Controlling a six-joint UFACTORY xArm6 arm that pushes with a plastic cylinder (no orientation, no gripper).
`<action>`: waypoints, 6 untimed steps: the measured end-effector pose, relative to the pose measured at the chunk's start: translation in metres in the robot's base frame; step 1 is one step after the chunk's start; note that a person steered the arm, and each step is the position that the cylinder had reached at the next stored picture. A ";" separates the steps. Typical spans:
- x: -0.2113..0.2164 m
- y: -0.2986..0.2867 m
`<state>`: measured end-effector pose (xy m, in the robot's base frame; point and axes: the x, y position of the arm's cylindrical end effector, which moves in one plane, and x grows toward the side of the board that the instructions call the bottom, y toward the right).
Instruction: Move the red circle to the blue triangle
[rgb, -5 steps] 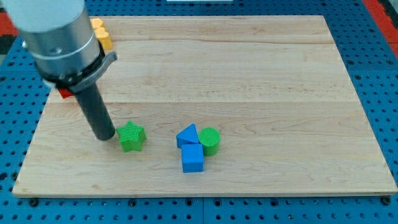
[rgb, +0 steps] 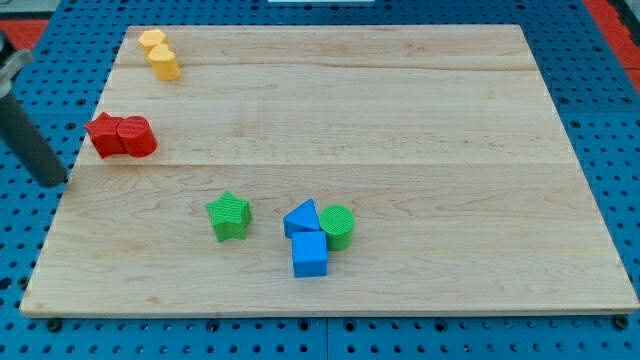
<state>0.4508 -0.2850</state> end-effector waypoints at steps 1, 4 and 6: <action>-0.049 0.031; -0.039 0.115; 0.010 0.183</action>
